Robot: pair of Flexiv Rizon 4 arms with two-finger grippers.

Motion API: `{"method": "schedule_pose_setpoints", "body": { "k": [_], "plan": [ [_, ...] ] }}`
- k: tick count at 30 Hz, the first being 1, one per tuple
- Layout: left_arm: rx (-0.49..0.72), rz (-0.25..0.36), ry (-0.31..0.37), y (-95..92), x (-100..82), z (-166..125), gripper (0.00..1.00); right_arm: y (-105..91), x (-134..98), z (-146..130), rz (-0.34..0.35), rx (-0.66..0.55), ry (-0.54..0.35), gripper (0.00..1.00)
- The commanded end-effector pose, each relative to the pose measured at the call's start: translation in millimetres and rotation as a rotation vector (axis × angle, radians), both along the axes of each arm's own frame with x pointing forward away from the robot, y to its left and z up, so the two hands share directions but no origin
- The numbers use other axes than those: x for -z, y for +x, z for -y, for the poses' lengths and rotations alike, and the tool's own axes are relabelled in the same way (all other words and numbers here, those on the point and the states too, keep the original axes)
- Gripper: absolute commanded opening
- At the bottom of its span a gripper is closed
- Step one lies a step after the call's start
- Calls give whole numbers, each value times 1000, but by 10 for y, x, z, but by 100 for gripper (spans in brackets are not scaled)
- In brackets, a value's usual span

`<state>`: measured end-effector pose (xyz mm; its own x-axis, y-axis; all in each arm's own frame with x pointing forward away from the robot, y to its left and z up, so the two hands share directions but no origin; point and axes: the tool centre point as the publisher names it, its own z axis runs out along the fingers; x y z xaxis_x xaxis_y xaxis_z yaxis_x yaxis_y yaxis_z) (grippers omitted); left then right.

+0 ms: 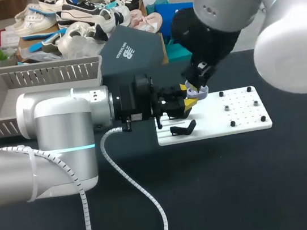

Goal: Pick up each earbud case from the left stands, insert the matching earbuds, close the lid, and place the case in the box.

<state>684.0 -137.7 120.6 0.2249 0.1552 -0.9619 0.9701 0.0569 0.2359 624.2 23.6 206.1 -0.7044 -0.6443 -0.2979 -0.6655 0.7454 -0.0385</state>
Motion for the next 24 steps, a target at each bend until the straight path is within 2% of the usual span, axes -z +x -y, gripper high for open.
{"method": "schedule_pose_setpoints", "body": {
  "k": [1,9,17,24],
  "plan": [
    [-4,3,-3,-8,5,1,0,68,32,-63,-30,0,-44,0],
    [-4,3,-3,-8,5,1,0,145,150,-84,-28,5,-72,0],
    [-4,3,-3,-8,5,1,0,222,251,-70,-29,16,-58,0],
    [-4,3,-3,-8,5,1,0,246,304,-37,-2,7,-79,0]
  ]
}}
